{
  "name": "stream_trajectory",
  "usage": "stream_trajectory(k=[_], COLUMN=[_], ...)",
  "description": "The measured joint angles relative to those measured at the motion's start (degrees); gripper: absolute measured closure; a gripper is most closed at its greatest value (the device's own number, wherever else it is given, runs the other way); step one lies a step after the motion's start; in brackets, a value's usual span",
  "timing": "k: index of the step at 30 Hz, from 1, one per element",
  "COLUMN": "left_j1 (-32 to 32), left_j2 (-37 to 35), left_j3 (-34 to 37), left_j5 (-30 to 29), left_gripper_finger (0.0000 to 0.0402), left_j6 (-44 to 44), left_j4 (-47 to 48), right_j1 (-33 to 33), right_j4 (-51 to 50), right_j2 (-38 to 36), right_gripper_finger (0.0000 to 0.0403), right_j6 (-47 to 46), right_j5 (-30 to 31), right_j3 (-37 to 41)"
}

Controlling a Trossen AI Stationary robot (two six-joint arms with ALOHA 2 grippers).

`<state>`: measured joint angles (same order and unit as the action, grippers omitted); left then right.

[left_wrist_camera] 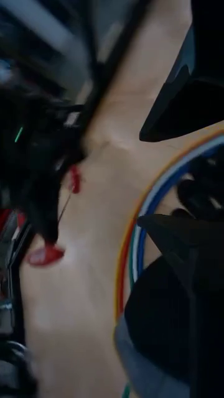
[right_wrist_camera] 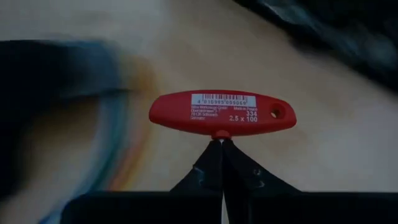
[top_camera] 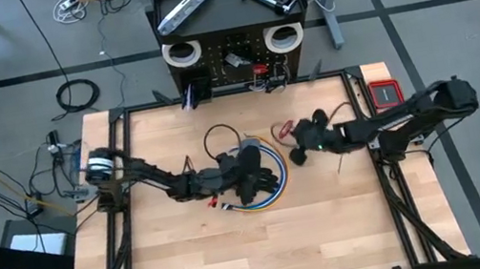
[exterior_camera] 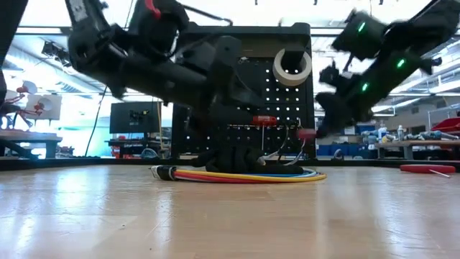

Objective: Hang tools onto peg board
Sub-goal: Hang the red allen wrench on the peg board

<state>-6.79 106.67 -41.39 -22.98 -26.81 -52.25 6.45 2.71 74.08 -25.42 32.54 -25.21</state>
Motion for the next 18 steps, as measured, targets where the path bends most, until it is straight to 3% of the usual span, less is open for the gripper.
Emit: stream_trajectory(k=[4,9,14,18], left_j1=[2.1,4.6,6.2,7.1], left_j2=[4.7,7.6,9.0,8.8], left_j3=[-1.5,-5.0,-8.1,-10.0], left_j5=[1.2,7.6,10.8,12.4], left_gripper_finger=[0.0187,0.0165,0.0143,0.0136], left_j6=[-7.6,-11.1,-14.3,-16.4], left_j4=[-7.6,-11.0,-6.3,-6.7], right_j1=[-7.5,-16.4,-21.3,-22.1], right_j4=[4.2,11.5,18.8,18.3], right_j2=[-2.0,0.2,3.0,3.8], right_gripper_finger=[0.0398,0.0399,0.04,0.04], right_j6=[15.6,28.0,35.3,35.7], right_j5=[1.4,6.7,10.8,11.7], right_j3=[0.0,-0.1,-0.2,-0.1])
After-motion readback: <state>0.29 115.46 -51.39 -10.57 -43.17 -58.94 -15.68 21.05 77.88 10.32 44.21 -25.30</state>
